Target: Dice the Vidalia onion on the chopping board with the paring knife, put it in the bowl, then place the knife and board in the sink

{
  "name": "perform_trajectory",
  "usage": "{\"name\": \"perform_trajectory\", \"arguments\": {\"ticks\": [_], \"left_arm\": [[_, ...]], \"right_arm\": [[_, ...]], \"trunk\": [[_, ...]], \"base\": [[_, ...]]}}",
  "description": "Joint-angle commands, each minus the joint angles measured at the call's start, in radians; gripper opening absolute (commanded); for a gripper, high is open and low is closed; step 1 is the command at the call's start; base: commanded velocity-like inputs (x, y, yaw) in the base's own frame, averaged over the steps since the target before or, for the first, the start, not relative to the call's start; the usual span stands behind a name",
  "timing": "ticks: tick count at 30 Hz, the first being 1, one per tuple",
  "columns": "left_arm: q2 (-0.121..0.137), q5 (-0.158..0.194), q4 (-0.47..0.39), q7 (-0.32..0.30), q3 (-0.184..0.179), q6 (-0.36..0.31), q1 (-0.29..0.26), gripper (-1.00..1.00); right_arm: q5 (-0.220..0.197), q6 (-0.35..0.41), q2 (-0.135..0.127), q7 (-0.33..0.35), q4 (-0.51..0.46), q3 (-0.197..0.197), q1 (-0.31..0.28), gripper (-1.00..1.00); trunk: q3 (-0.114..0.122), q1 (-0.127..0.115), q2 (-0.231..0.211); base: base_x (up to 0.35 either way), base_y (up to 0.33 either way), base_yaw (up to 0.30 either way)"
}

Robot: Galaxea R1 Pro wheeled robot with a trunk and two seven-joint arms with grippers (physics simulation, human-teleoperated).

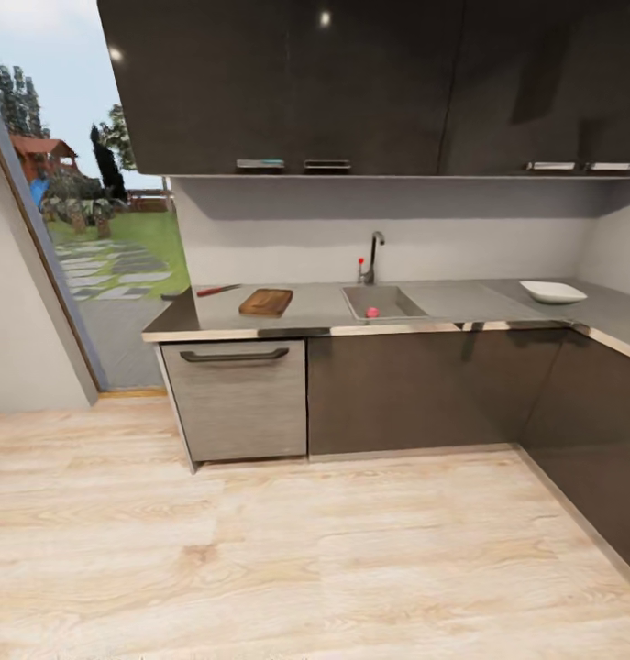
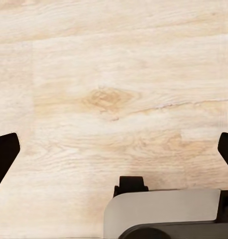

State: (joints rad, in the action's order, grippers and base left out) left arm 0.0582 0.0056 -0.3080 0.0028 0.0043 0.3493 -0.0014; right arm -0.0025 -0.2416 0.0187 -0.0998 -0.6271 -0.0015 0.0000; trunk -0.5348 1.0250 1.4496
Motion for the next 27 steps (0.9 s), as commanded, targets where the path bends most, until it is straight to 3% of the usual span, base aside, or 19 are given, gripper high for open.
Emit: {"name": "perform_trajectory", "arguments": {"ticks": [1,7,17,27], "left_arm": [[0.000,0.001,0.000,0.000,0.000,0.002,0.000,1.00],[0.000,0.001,0.000,0.000,0.000,0.002,0.000,1.00],[0.000,0.001,0.000,0.000,0.001,0.002,0.000,1.00],[0.000,0.002,0.000,0.000,0.002,0.002,0.000,1.00]], "right_arm": [[0.000,-0.002,0.000,-0.003,0.000,0.000,0.000,1.00],[0.000,-0.002,0.000,-0.003,0.000,0.000,0.000,1.00],[0.000,-0.002,0.000,-0.003,0.000,0.000,0.000,1.00],[-0.001,-0.002,0.000,-0.003,0.000,0.000,0.000,1.00]], "trunk": [[-0.002,0.000,0.000],[-0.006,0.000,0.000],[-0.014,0.000,0.000],[-0.015,0.000,0.000]], "base": [[0.000,0.000,0.231],[0.048,-0.051,0.232],[0.215,-0.174,0.232],[0.282,-0.026,0.039]]}}
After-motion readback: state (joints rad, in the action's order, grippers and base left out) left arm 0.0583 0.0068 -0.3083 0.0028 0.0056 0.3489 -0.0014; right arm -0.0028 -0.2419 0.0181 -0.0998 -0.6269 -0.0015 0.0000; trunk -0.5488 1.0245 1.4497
